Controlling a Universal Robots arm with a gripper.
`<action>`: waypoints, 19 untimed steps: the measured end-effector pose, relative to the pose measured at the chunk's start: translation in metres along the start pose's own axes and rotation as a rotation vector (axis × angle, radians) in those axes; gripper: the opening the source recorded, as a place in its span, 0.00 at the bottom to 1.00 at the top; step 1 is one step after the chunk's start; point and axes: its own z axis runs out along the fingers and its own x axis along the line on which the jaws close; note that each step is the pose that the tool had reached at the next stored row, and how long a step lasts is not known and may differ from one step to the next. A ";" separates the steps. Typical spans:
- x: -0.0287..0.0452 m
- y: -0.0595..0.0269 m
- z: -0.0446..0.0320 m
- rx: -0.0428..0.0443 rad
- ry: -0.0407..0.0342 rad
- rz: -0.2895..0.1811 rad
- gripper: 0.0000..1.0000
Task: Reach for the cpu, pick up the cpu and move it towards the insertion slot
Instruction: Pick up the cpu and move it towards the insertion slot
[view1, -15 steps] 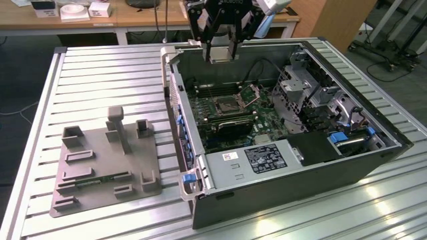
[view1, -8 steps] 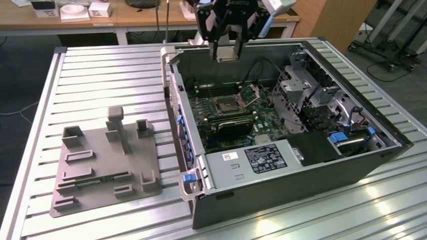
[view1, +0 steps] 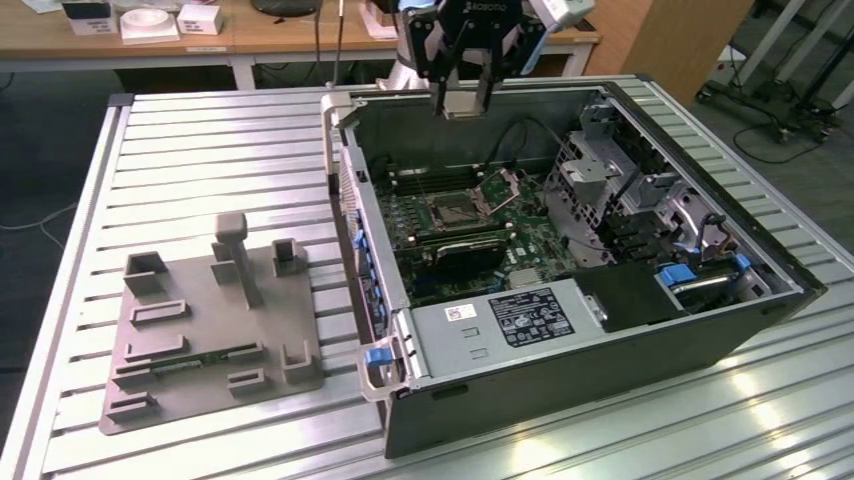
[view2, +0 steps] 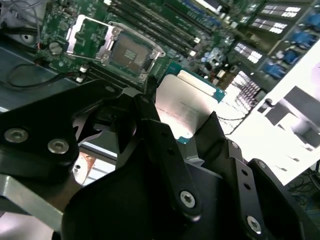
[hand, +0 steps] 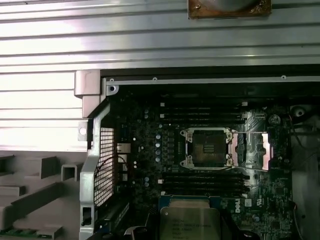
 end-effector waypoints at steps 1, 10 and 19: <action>-0.0022 0.0027 0.0013 0.0001 0.0000 0.000 0.55; -0.0191 0.0249 0.0100 0.0002 0.0001 0.000 0.55; -0.0254 0.0286 0.0150 -0.0005 -0.0008 0.052 0.55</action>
